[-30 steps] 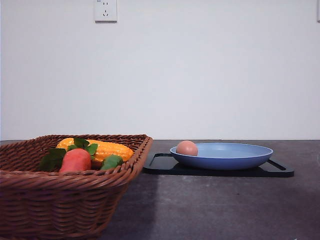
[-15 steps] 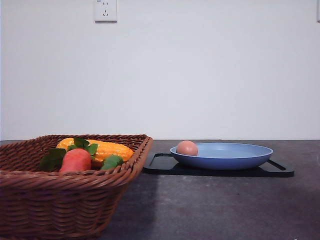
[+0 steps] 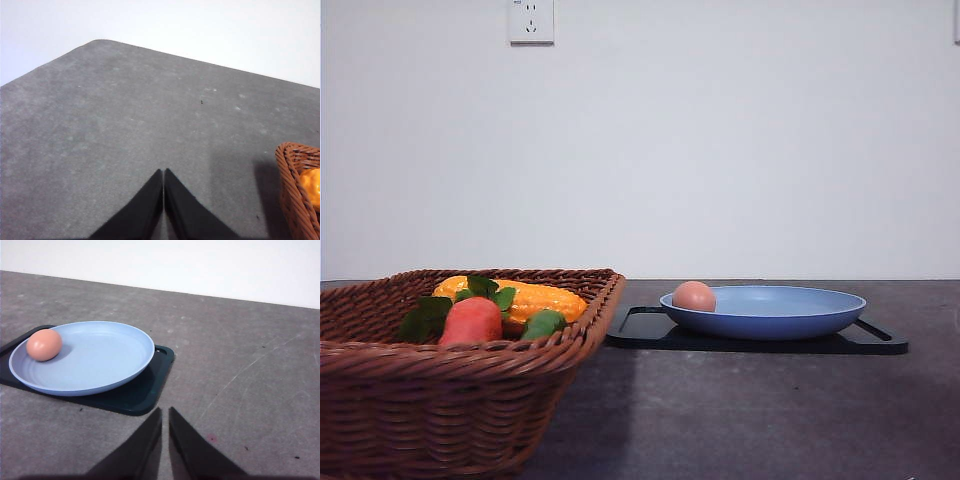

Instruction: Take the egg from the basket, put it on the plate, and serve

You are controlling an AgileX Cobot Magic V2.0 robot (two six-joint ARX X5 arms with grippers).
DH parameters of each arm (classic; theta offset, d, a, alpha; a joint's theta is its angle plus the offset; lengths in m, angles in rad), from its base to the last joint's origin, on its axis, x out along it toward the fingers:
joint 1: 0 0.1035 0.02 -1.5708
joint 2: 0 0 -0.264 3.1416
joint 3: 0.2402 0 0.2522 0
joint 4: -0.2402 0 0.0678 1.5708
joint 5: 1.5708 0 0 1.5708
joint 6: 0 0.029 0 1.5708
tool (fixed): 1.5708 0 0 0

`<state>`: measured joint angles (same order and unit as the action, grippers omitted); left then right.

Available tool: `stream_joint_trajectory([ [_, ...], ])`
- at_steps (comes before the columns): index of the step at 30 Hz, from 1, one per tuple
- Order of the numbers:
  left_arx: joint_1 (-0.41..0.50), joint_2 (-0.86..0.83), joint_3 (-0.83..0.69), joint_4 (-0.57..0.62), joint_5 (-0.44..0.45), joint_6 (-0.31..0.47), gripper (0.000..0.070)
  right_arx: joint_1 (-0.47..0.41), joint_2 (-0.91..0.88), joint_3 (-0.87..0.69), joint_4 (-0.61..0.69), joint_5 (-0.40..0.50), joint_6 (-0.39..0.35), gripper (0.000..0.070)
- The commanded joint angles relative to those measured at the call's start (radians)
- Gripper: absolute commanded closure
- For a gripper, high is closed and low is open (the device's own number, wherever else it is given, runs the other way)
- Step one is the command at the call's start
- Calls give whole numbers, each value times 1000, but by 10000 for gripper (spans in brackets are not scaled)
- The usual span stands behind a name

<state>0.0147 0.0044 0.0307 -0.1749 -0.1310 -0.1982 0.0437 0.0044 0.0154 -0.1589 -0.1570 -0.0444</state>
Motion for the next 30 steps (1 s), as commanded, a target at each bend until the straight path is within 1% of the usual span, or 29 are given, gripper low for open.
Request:
stream_joint_trajectory([
  [1,1,-2,-27,-4,1,-2,700,-2,-1,-6,1,2,14,700],
  [30,1,-2,-27,-4,1,-2,700,-2,-1,-6,1,3,14,700],
])
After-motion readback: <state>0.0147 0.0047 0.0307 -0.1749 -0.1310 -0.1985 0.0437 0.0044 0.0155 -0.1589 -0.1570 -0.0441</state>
